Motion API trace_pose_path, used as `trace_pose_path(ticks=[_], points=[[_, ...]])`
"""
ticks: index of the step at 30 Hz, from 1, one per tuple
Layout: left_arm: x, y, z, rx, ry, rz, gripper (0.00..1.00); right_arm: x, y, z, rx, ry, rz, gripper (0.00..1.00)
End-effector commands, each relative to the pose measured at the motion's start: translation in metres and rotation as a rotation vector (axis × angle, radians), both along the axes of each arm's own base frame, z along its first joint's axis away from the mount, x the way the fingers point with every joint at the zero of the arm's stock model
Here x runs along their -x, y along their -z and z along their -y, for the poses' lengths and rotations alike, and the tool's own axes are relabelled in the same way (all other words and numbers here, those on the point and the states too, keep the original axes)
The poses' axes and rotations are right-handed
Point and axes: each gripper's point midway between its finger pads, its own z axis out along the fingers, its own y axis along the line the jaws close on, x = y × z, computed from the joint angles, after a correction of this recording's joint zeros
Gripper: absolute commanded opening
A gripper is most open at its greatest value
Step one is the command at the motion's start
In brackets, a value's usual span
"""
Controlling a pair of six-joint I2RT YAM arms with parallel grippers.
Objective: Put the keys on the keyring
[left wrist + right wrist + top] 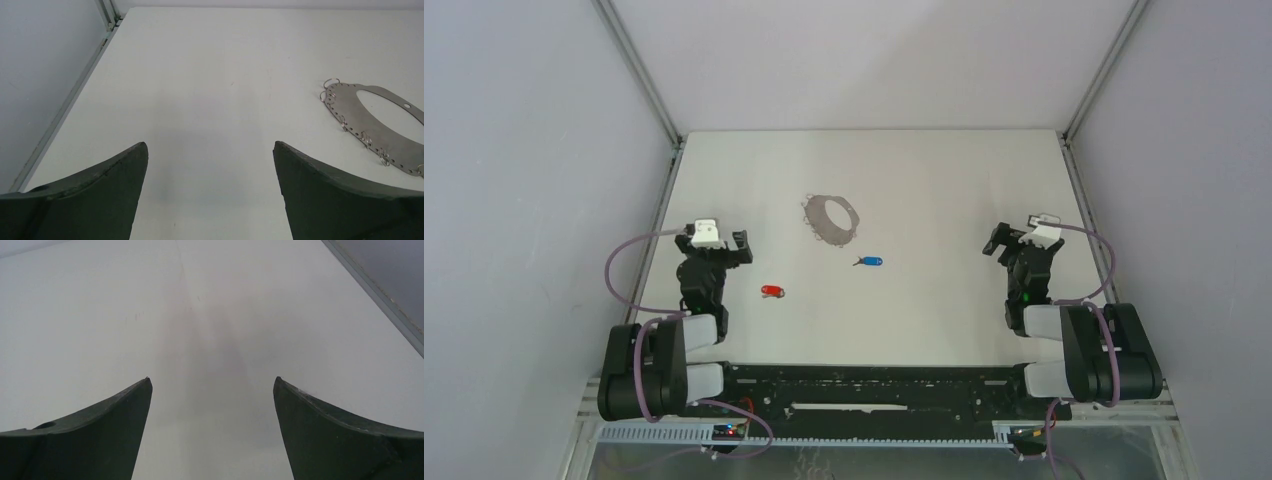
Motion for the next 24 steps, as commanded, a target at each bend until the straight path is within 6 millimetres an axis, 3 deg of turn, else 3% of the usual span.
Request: trace_pose_path(ticks=[1,3,6,9,10,12,14,17,20,22,23,24], points=[[-0.005,-0.016,-0.001,-0.003,-0.012,0.050,1.00,-0.006,-0.017,0.001,0.020,0.020,0.055,1.00],[-0.005,-0.017,-0.001,-0.003,-0.012,0.055,1.00,-0.003,-0.028,-0.008,0.071,0.010,0.069,1.00],[-0.005,-0.016,-0.002,-0.004,-0.013,0.052,1.00,0.003,-0.051,-0.011,0.119,0.135,0.013,1.00],[-0.004,-0.027,-0.002,0.001,-0.006,0.073,1.00,0.008,-0.081,-0.035,-0.072,0.056,0.024,1.00],[-0.006,-0.033,-0.005,0.003,-0.014,0.056,1.00,0.011,-0.100,-0.042,-0.173,0.039,0.096,1.00],[-0.011,-0.042,-0.006,0.010,-0.012,-0.047,1.00,0.019,-0.136,-0.062,-0.319,-0.072,0.201,1.00],[-0.013,-0.049,-0.004,0.016,-0.001,-0.147,1.00,0.026,-0.154,-0.082,-0.349,-0.201,0.235,1.00],[-0.011,-0.055,-0.002,0.021,0.015,-0.272,1.00,0.022,-0.161,-0.115,-0.359,-0.344,0.174,1.00],[-0.009,-0.051,-0.002,0.042,0.014,-0.399,1.00,0.009,-0.154,-0.152,-0.219,-0.388,0.033,1.00],[-0.013,-0.055,-0.003,0.051,0.009,-0.452,1.00,0.000,-0.148,-0.183,-0.147,-0.458,-0.049,1.00],[-0.015,-0.059,-0.004,0.051,0.009,-0.469,1.00,-0.008,-0.155,-0.202,-0.126,-0.496,-0.065,1.00],[-0.017,-0.062,-0.004,0.051,0.008,-0.487,1.00,-0.016,-0.144,-0.221,-0.093,-0.536,-0.118,1.00]])
